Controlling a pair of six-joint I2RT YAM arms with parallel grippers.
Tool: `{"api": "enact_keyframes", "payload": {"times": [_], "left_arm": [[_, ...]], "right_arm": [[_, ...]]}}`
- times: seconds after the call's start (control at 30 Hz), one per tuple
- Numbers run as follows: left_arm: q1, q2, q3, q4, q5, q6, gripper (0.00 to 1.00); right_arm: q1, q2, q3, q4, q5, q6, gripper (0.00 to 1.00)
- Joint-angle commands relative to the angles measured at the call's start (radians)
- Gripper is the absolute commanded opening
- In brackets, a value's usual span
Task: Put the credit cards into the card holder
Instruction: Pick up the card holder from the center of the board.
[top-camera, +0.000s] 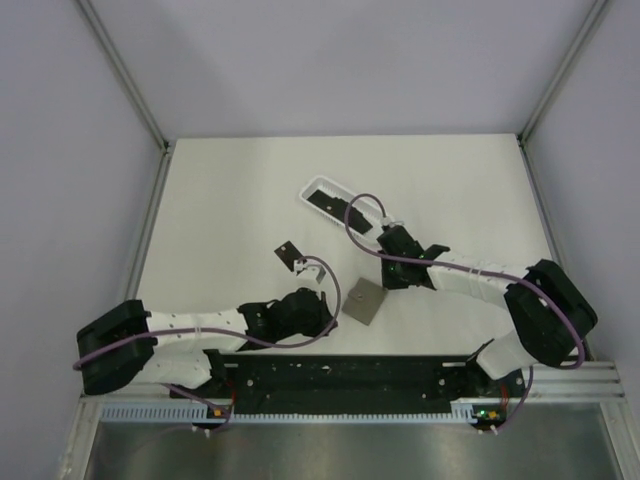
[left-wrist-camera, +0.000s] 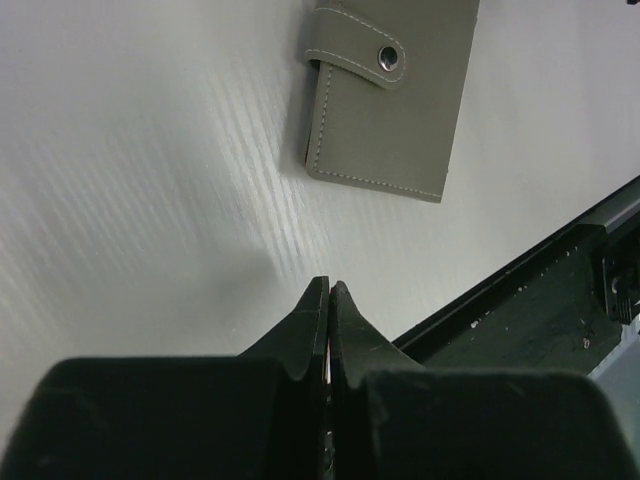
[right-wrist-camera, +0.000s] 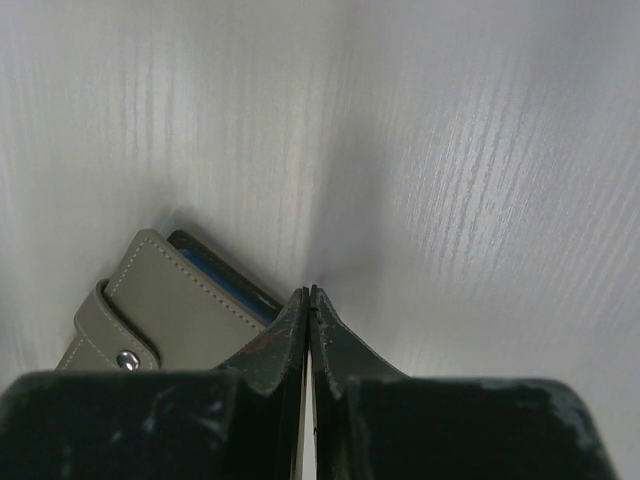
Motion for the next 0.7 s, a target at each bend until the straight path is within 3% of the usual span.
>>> {"api": "enact_keyframes", "payload": {"times": [0.0, 0.13, 0.33, 0.67], "left_arm": [[-0.018, 0.075, 0.05, 0.108, -0.028, -0.051, 0.0], [-0.018, 0.162, 0.104, 0.12, -0.03, -0.035, 0.0], [-0.018, 0.276, 0.25, 0.014, -0.062, -0.012, 0.0], [-0.018, 0.302, 0.201, 0.019, -0.012, -0.08, 0.0]], "right_arm": [[-0.024, 0.021, 0.002, 0.043, 0.022, -0.013, 0.0], [-0.026, 0.032, -0.013, 0.049, 0.002, -0.024, 0.0], [-0.026, 0.001, -0.061, 0.07, -0.046, -0.018, 0.0], [-0.026, -0.049, -0.111, 0.066, -0.075, -0.001, 0.0]]}}
